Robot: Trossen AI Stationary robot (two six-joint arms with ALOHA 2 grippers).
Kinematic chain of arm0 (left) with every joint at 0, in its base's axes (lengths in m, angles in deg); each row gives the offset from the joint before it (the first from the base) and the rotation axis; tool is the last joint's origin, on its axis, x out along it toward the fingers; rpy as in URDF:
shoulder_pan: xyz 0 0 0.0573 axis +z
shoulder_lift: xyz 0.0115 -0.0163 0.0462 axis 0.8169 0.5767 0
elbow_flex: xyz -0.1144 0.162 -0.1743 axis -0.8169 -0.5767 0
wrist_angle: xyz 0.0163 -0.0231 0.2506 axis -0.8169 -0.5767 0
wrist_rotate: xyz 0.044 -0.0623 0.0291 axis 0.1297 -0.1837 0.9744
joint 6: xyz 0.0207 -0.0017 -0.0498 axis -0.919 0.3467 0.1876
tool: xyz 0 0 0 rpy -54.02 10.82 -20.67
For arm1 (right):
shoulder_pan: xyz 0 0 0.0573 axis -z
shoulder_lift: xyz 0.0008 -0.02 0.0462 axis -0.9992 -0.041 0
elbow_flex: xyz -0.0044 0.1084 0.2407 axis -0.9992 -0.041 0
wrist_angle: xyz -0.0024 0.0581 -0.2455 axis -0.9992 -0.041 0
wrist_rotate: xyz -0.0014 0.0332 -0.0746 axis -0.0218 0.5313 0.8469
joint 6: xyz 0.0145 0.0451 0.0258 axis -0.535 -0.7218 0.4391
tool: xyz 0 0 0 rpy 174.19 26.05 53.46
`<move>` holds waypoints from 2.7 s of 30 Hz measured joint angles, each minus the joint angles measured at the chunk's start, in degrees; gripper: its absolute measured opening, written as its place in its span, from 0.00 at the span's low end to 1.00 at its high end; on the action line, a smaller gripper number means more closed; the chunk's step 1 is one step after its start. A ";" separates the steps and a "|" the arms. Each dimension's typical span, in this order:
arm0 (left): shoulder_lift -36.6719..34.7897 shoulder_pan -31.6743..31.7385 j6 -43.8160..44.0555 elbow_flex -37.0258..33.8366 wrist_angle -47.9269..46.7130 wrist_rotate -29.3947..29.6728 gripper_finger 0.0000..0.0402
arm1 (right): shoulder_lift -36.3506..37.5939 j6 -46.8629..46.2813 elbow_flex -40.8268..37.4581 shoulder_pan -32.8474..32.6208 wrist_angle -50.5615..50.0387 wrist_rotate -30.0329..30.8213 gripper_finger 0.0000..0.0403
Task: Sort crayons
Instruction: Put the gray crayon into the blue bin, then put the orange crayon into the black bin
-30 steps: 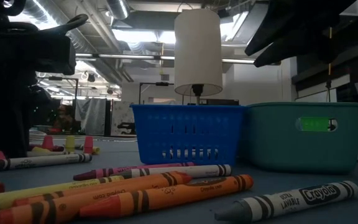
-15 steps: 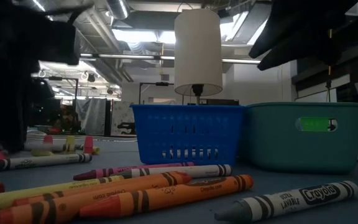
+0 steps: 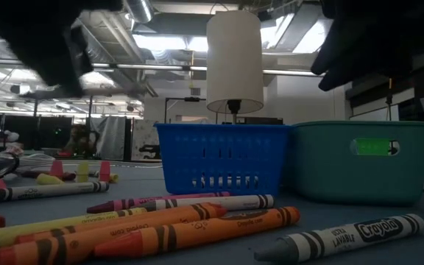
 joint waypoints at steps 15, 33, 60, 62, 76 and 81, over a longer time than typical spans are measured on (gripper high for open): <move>5.33 6.47 -17.60 0.15 24.61 10.64 0.01 | 0.00 1.92 0.00 0.00 -1.83 -15.81 0.33; 5.75 11.98 -20.64 0.15 27.21 11.12 0.20 | 0.00 -8.12 0.01 -13.39 -4.50 -23.93 0.33; 5.75 12.01 -20.60 0.15 27.21 11.04 0.21 | -8.22 -24.76 0.02 -18.61 -23.67 -1.47 0.33; 5.75 12.01 -20.60 0.15 27.19 11.04 0.21 | -9.45 -25.54 0.02 -18.16 -23.90 -2.57 0.33; 5.77 12.01 -20.60 0.13 27.08 11.05 0.21 | -14.12 -27.69 0.00 -17.07 -25.16 -5.50 0.33; 5.77 12.01 -20.60 0.13 27.08 11.05 0.21 | -14.12 -28.65 0.00 -17.07 -26.77 -6.61 0.33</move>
